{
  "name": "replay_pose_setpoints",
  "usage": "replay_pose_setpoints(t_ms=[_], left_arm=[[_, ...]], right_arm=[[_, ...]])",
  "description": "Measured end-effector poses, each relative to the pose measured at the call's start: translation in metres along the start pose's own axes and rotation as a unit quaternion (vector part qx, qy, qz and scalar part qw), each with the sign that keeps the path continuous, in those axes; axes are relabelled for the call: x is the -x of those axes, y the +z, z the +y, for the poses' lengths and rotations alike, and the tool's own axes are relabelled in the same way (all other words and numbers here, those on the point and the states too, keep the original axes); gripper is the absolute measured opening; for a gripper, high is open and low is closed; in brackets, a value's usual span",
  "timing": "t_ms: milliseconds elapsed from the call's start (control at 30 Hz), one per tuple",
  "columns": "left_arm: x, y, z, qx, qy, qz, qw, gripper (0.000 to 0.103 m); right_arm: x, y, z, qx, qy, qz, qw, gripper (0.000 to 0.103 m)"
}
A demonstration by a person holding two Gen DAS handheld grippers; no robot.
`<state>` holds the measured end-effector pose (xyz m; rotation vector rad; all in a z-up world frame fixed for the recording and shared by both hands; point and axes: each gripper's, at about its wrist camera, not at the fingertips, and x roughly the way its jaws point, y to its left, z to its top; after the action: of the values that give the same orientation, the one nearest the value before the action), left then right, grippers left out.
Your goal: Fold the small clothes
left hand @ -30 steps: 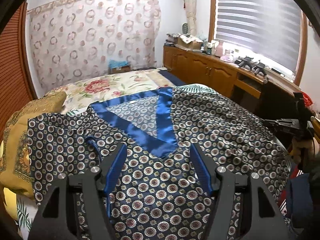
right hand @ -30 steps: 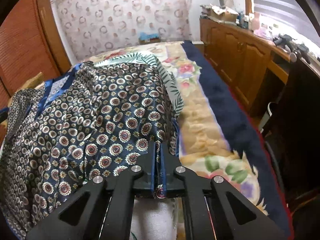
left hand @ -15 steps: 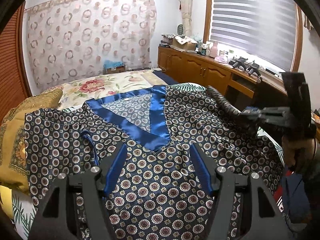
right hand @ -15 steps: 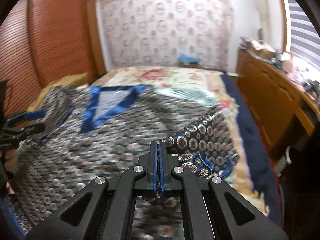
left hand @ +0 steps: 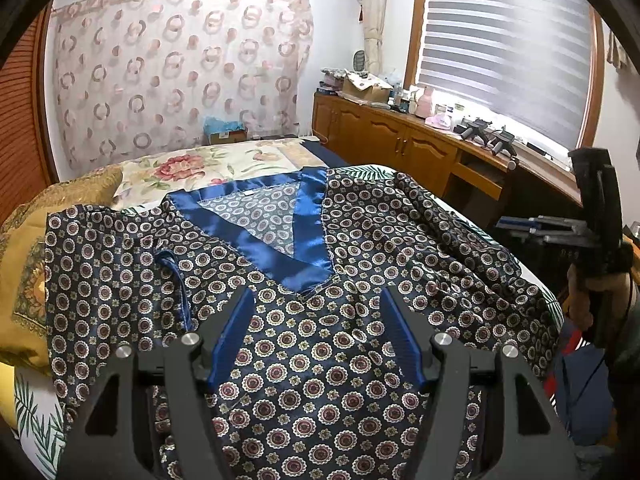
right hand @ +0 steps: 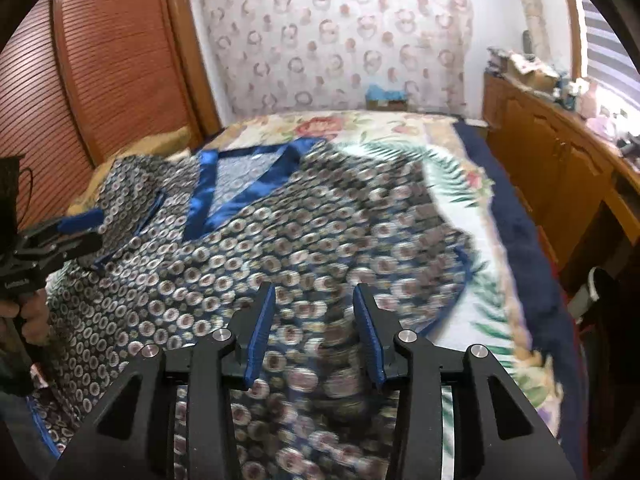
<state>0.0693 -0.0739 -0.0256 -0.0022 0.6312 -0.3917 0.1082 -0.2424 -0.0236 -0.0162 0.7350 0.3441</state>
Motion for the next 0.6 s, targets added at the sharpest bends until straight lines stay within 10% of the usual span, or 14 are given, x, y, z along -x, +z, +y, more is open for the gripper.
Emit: replay_pose_setpoints(t_ms=[600], left_arm=[[-0.006,-0.004,0.003,0.004,0.003,0.007,1.0000,0.065]], right_arm=[[-0.045,-0.010,-0.069,-0.065,-0.062,0.062,0.994,0.044]])
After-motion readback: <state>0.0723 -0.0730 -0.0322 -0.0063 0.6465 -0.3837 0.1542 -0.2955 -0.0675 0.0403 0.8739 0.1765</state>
